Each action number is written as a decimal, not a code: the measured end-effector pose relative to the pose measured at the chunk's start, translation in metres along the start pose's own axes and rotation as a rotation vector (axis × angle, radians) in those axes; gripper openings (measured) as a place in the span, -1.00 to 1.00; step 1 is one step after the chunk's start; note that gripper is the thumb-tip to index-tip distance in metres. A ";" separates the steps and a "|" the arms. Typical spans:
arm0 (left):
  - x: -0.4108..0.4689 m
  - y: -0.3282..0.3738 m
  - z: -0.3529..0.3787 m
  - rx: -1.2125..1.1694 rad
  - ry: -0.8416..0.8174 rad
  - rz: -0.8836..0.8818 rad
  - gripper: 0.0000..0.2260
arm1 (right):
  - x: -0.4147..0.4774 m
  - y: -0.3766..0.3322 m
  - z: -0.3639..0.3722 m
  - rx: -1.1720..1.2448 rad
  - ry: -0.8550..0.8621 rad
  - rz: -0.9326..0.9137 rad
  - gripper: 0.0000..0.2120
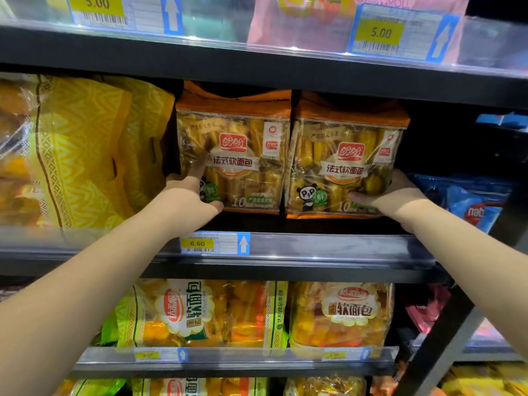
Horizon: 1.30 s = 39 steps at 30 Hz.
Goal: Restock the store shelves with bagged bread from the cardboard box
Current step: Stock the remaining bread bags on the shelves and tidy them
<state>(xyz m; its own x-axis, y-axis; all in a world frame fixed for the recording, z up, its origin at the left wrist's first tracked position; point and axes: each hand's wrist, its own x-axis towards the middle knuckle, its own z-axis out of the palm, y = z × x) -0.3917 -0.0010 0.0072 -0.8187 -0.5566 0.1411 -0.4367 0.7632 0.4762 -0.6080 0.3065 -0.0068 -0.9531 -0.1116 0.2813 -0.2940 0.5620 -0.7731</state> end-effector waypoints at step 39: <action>-0.173 0.003 -0.093 0.370 0.070 0.331 -0.32 | -0.253 -0.145 -0.039 -0.595 -0.226 -0.485 -0.24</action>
<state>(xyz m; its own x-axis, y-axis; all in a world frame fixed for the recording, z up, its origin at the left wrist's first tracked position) -0.2166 0.0671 0.0653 -0.9143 -0.2763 0.2961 -0.2714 0.9607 0.0582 -0.3213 0.2849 0.0559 -0.7387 -0.5834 0.3375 -0.6529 0.7438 -0.1432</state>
